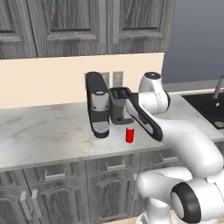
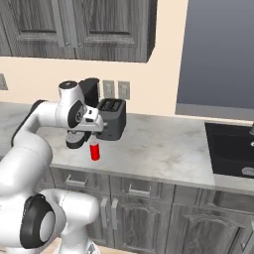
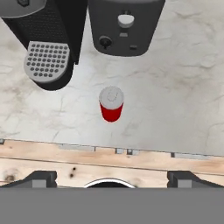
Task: Four empty soda cans are scattered around the kitchen. Gather all the cans and cluster them next to the stove for recycling.
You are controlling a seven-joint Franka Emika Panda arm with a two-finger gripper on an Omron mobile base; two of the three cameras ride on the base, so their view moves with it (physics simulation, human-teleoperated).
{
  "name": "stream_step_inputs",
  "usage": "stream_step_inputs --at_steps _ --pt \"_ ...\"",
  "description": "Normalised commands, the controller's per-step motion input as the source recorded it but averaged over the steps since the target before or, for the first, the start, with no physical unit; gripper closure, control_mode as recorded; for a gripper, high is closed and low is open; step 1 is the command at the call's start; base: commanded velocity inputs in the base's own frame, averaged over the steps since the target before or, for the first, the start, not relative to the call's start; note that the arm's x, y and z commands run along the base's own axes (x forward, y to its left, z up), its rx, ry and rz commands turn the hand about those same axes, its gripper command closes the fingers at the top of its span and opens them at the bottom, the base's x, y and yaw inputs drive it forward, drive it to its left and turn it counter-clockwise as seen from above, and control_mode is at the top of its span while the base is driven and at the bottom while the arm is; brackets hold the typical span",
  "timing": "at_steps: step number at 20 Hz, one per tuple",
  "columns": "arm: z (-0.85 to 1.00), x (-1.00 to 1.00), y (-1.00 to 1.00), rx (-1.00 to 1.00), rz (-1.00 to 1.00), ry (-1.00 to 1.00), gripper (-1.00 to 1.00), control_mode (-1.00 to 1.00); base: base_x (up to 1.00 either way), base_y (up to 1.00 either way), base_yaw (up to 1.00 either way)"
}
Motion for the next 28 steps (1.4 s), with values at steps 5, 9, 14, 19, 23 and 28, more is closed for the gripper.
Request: stream_step_inputs --at_steps 5,9,14,19,23,28 --pt "-0.17 0.1 0.0 0.0 0.01 0.05 -1.0 -1.0 0.0 0.0 0.0" --pt "-0.08 0.14 0.0 0.0 0.0 0.07 -1.0 -1.0 0.0 0.0 0.0" --pt "-0.07 0.16 0.0 0.0 0.0 0.08 -1.0 -1.0 0.0 0.0 0.0" --pt "-0.05 0.17 0.0 0.0 0.0 0.11 -1.0 -1.0 0.0 0.0 0.0" --pt "-0.13 0.12 0.0 0.0 0.0 0.04 -1.0 -1.0 0.0 0.0 0.0" --pt "-0.18 0.11 0.0 0.0 0.0 0.0 -1.0 -1.0 0.0 0.0 0.0"
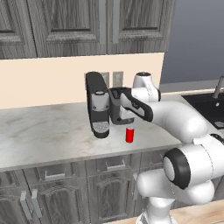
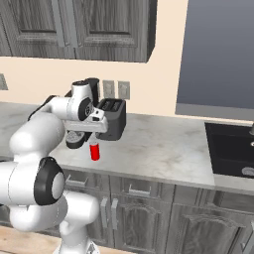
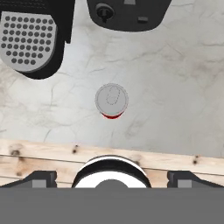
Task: Four empty soda cans are scattered around the kitchen. Gather all the cans and cluster them next to the stove for recycling.
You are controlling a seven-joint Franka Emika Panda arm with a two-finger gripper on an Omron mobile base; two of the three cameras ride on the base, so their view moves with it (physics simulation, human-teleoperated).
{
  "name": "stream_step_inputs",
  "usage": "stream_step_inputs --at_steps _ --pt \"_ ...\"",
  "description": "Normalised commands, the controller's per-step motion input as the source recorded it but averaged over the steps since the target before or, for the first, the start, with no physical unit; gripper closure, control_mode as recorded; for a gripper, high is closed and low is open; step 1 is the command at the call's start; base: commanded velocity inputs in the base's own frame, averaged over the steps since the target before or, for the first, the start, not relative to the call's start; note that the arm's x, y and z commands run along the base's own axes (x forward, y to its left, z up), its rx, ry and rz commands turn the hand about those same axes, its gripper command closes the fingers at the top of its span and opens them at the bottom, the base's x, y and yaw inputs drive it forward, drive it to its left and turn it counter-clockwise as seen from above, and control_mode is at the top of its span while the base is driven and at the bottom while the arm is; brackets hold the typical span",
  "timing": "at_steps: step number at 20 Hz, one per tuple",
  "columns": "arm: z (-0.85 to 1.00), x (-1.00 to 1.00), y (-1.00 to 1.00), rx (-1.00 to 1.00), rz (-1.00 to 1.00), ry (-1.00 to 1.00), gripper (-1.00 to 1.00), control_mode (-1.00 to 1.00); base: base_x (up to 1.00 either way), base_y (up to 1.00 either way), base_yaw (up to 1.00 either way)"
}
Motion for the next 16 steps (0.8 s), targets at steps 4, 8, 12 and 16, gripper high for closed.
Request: stream_step_inputs --at_steps 4,8,12,16 --pt "-0.2 0.08 0.0 0.0 0.0 0.01 -1.0 -1.0 0.0 0.0 0.0" --pt "-0.17 0.1 0.0 0.0 0.0 0.0 -1.0 -1.0 0.0 0.0 0.0" --pt "-0.13 0.12 0.0 0.0 0.0 0.0 -1.0 -1.0 0.0 0.0 0.0" --pt "-0.12 0.15 0.0 0.0 0.0 0.0 -1.0 -1.0 0.0 0.0 0.0"
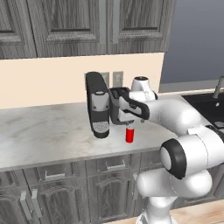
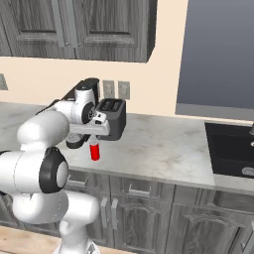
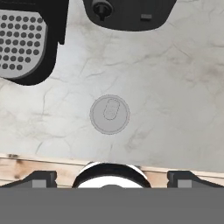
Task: Four empty soda cans are scattered around the kitchen. Gather all the cans and cluster them next to the stove for recycling.
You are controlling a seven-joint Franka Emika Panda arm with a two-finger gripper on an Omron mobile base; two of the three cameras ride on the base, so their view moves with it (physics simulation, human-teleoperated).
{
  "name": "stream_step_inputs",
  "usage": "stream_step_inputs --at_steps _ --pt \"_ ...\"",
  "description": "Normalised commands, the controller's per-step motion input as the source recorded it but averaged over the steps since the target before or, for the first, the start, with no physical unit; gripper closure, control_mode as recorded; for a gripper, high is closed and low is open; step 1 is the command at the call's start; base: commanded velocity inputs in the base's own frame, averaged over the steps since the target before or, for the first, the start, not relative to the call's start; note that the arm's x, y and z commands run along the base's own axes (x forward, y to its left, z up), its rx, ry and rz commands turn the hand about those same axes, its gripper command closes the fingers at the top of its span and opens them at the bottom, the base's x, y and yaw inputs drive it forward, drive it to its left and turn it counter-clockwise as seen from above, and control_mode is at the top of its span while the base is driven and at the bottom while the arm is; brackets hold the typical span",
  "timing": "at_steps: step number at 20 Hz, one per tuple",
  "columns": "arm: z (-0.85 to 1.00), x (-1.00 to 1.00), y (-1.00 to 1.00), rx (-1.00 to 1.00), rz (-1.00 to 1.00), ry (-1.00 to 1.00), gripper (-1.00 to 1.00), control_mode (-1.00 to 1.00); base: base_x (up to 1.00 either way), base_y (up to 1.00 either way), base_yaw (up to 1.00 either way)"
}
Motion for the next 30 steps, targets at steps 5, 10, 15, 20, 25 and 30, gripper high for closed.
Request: stream_step_inputs --at_steps 5,10,15,20,25,30 --pt "-0.12 0.15 0.0 0.0 0.0 0.0 -1.0 -1.0 0.0 0.0 0.0" --pt "-0.11 0.16 0.0 0.0 0.0 0.0 -1.0 -1.0 0.0 0.0 0.0" --pt "-0.13 0.18 0.01 0.0 0.0 0.0 -1.0 -1.0 0.0 0.0 0.0" --pt "-0.12 0.18 0.02 0.0 0.0 0.0 -1.0 -1.0 0.0 0.0 0.0" --pt "-0.09 0.04 0.02 0.0 0.0 0.0 -1.0 -1.0 0.0 0.0 0.0" --pt "-0.1 0.0 0.02 0.0 0.0 0.0 -1.0 -1.0 0.0 0.0 0.0"
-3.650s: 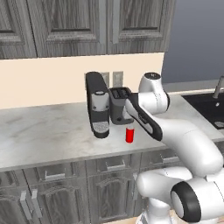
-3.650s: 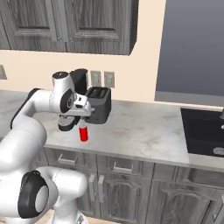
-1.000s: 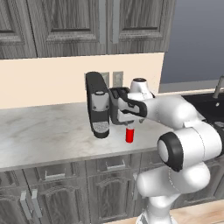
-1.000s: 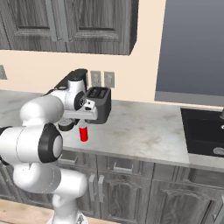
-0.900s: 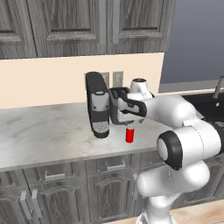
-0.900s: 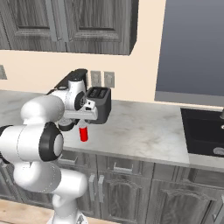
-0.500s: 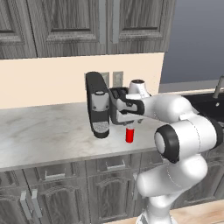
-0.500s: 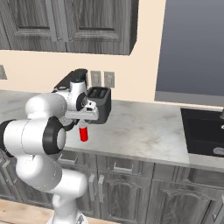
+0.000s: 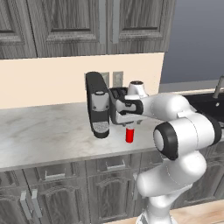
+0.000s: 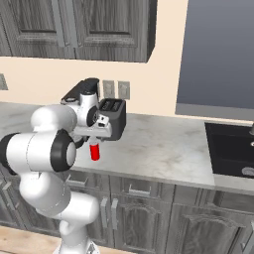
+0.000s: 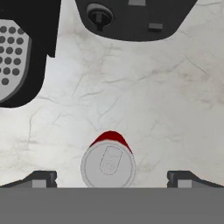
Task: Four empty soda cans are scattered around the kitchen. Gather all the cans and cluster them next to the stove for recycling.
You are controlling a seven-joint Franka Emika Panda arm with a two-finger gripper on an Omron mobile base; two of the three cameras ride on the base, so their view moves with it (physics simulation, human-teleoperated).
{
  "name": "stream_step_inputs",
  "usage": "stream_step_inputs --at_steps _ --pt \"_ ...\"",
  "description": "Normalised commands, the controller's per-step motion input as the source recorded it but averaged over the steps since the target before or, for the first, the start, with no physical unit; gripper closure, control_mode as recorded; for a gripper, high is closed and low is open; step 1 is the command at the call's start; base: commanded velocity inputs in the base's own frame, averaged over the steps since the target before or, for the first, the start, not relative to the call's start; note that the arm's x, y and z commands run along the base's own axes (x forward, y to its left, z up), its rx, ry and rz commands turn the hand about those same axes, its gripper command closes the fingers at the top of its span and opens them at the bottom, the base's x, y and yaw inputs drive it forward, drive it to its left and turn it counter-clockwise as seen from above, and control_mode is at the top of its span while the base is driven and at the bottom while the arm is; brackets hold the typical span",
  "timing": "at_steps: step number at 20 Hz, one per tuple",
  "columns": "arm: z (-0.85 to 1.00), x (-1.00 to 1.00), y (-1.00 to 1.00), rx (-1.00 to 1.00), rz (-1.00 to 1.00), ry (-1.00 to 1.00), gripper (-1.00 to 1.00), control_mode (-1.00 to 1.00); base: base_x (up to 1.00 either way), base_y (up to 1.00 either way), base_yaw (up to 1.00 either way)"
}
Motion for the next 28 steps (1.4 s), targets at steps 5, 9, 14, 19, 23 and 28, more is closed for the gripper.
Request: stream_step_inputs --at_steps 5,9,14,19,23,28 --pt "-0.11 0.0 0.01 0.0 0.0 0.01 -1.0 -1.0 0.0 0.0 0.0" --pt "-0.11 0.0 0.0 0.0 0.0 0.01 -1.0 -1.0 0.0 0.0 0.0" --pt "-0.09 0.0 0.0 0.0 0.0 0.0 -1.0 -1.0 0.0 0.0 0.0" --pt "-0.1 0.0 0.0 0.0 0.0 0.0 -1.0 -1.0 0.0 0.0 0.0" --pt "-0.1 0.0 0.0 0.0 0.0 0.0 -1.0 -1.0 0.0 0.0 0.0" --pt "-0.09 0.0 0.0 0.0 0.0 0.0 -1.0 -1.0 0.0 0.0 0.0"
